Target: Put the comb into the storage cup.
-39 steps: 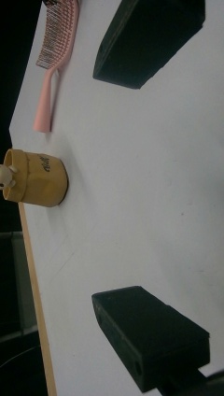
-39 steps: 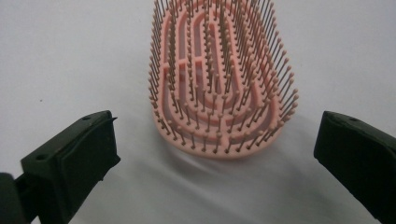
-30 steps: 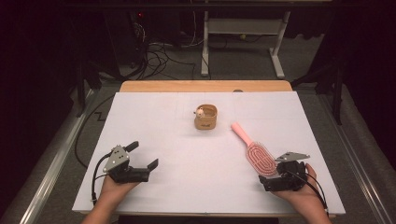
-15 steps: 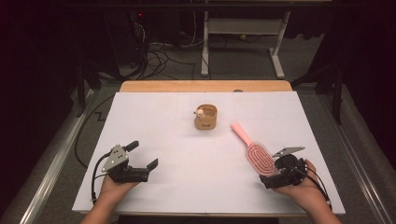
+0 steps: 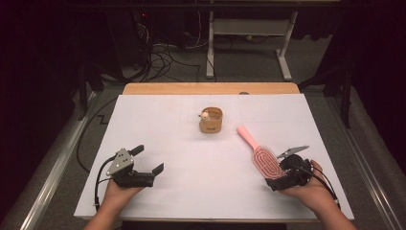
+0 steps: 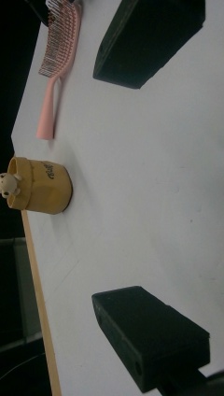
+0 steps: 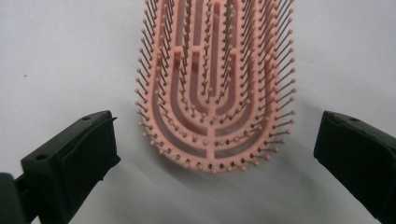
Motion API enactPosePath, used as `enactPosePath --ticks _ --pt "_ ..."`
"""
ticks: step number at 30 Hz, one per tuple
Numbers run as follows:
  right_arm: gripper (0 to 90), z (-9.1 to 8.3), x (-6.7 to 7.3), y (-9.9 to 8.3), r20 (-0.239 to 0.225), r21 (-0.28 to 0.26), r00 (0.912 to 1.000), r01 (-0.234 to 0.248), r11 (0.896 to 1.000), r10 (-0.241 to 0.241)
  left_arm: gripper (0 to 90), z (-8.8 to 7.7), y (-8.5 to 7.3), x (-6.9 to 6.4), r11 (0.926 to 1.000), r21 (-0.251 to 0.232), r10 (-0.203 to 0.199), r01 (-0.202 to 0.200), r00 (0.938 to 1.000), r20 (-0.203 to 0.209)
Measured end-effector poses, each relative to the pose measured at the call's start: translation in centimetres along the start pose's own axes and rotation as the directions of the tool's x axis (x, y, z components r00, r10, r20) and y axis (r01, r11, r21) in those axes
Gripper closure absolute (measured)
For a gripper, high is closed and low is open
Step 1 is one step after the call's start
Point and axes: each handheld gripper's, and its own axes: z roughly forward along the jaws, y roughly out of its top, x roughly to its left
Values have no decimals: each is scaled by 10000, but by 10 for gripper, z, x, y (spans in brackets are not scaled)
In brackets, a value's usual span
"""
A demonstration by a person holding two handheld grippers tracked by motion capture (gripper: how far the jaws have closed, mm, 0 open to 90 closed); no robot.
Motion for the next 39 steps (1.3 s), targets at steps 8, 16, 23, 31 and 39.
enactPosePath --ticks 8,16,23,31,39 --pt "1 0 0 12 31 189 9999 137 9997 -138 0 -2 0 -2 10000 -23 43 -43 10000 41" --pt "1 12 -3 20 -12 666 9994 335 9972 -335 0 1 -1 -5 9998 78 194 -195 9997 121" --pt "1 14 -1 32 -46 814 9986 538 9952 -536 0 1 -2 -4 9999 79 63 -64 9999 153" --pt "1 17 -2 45 -52 1265 9977 678 9896 -677 0 -2 -2 -4 9999 -71 89 -87 9998 194" --pt "1 21 -3 52 -98 1355 9978 667 9885 -660 0 -1 -1 -2 9999 -136 -22 25 9998 183"
